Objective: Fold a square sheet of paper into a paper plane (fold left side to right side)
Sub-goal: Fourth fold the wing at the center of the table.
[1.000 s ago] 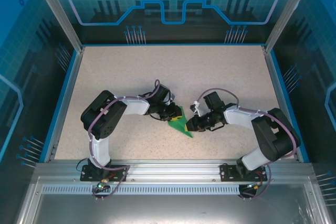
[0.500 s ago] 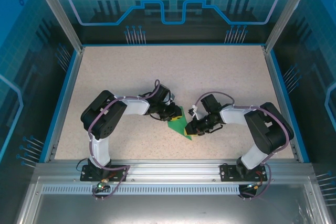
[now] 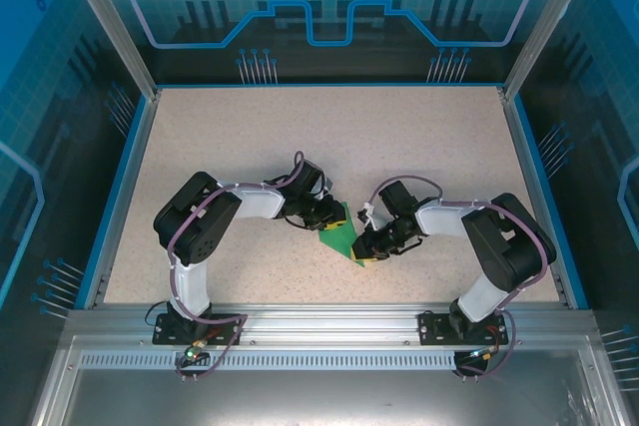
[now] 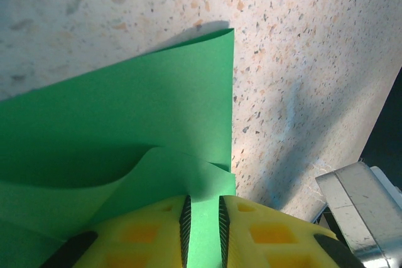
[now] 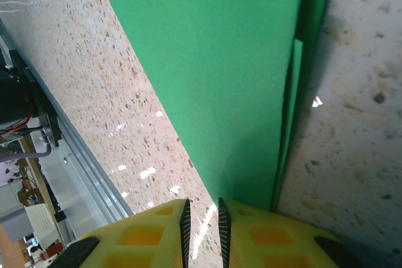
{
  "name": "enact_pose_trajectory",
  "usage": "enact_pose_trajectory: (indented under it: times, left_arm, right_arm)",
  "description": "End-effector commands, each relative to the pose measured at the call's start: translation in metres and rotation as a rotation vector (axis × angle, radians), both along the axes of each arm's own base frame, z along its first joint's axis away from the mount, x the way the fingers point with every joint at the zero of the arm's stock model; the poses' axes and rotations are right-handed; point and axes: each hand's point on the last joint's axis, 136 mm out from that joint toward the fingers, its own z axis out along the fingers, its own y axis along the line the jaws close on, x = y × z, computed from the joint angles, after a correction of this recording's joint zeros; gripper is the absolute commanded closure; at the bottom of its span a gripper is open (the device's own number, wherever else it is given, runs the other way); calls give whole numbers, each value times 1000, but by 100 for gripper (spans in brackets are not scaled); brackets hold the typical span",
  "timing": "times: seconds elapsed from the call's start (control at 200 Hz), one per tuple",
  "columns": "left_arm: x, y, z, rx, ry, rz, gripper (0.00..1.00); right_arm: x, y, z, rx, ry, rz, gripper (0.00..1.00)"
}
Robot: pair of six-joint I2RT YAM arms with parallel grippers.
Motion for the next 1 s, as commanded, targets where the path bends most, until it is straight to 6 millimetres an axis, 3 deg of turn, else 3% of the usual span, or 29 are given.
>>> enact_pose_trajectory:
  times: [0.0, 0.48, 0.69, 0.82, 0.995]
  left_arm:
    - [-25, 27, -38, 139, 102, 11, 78]
    - [-23, 33, -41, 146, 106, 23, 78]
    - [-21, 32, -40, 141, 102, 23, 78]
    - [-21, 31, -38, 135, 97, 21, 78]
    - [-21, 31, -37, 129, 92, 22, 78]
  right_arm:
    - [-19, -11, -11, -88, 69, 15, 78]
    - [-55, -30, -20, -187, 155, 17, 81]
    - [-67, -37, -22, -208, 189, 7, 90]
    - [-56, -28, 2, -142, 108, 6, 97]
    - [-23, -11, 45, -22, -41, -41, 98]
